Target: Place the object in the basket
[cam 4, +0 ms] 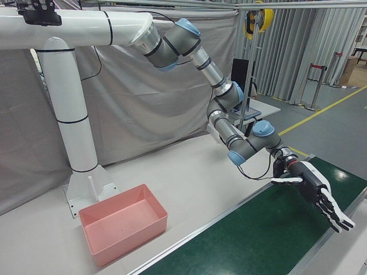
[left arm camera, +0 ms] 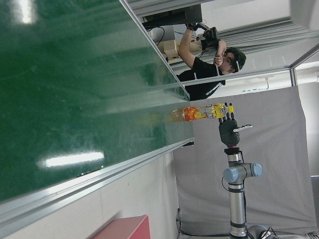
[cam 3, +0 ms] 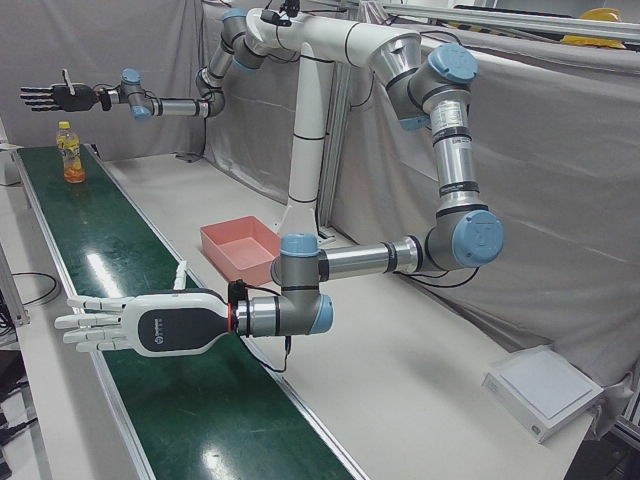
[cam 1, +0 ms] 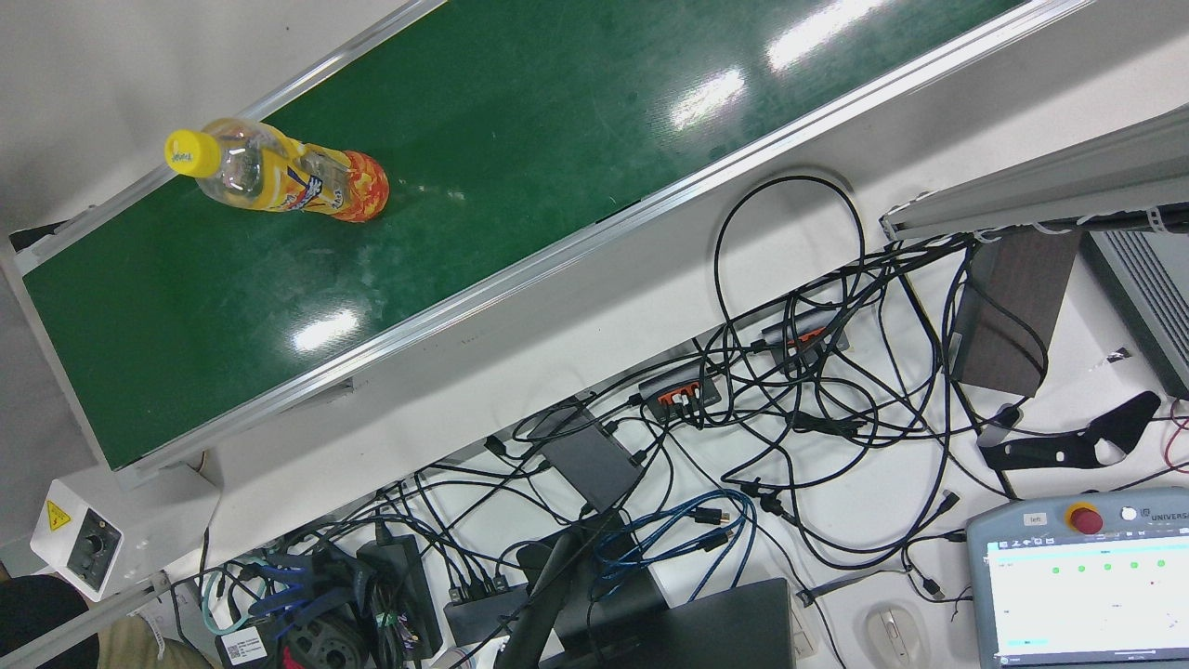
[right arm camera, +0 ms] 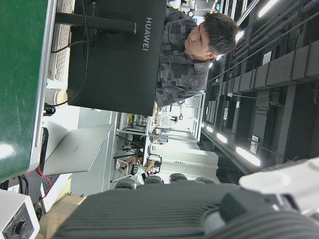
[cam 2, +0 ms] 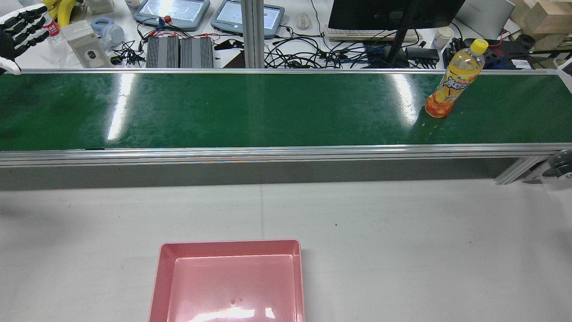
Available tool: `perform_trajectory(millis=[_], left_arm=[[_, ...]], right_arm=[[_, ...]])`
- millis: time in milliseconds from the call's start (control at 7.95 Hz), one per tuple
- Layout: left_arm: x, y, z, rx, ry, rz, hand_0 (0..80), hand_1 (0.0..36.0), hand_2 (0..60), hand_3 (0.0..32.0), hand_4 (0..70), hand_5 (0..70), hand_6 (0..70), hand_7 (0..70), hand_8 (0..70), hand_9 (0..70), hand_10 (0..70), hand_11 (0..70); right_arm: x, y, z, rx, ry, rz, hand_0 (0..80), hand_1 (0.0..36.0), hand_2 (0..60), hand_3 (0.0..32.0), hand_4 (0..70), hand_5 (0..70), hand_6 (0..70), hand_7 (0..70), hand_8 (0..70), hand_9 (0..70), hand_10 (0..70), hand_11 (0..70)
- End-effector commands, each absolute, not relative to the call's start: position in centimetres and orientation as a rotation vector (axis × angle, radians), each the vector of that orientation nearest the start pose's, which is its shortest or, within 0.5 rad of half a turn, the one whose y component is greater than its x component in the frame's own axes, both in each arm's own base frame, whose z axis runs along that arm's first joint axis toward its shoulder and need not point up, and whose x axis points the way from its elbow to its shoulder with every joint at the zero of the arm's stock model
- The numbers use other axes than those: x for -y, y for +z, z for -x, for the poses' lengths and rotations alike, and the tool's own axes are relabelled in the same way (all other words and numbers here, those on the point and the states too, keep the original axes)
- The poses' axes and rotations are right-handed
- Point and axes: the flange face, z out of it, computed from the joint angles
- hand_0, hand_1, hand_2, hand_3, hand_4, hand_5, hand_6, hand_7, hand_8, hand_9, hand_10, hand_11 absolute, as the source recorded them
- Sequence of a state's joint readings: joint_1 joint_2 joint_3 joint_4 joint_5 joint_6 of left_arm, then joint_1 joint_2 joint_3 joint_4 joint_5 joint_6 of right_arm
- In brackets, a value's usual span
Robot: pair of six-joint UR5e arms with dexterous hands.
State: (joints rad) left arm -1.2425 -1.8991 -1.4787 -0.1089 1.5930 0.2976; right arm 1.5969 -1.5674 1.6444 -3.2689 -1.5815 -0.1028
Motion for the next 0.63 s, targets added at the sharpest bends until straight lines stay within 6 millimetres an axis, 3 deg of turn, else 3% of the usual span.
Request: perform_trajectory(millis=[0,503], left_arm=[[65.36,53.39,-8.41,-2.303,-1.536,0.053,58.0,6.7,0.0,0.0,7.8,11.5,0.0,0.0,0.8,0.9,3.2,6.3],[65.36,53.31,-8.40,-2.304,-1.534,0.053,58.8,6.8,0.0,0.0,7.7,10.9,0.0,0.0,0.6,0.6,2.8,5.8]], right_arm=[[48.32,66.21,-14.49,-2.205,-2.322,0.130,0.0,0.0,0.0,0.0,0.0,0.0,0.0,0.0,0.0,0.0,0.0,0.0],[48.32,66.21,-14.49,-2.205,-2.322,0.130,0.0,0.0,0.0,0.0,0.0,0.0,0.0,0.0,0.0,0.0,0.0,0.0]])
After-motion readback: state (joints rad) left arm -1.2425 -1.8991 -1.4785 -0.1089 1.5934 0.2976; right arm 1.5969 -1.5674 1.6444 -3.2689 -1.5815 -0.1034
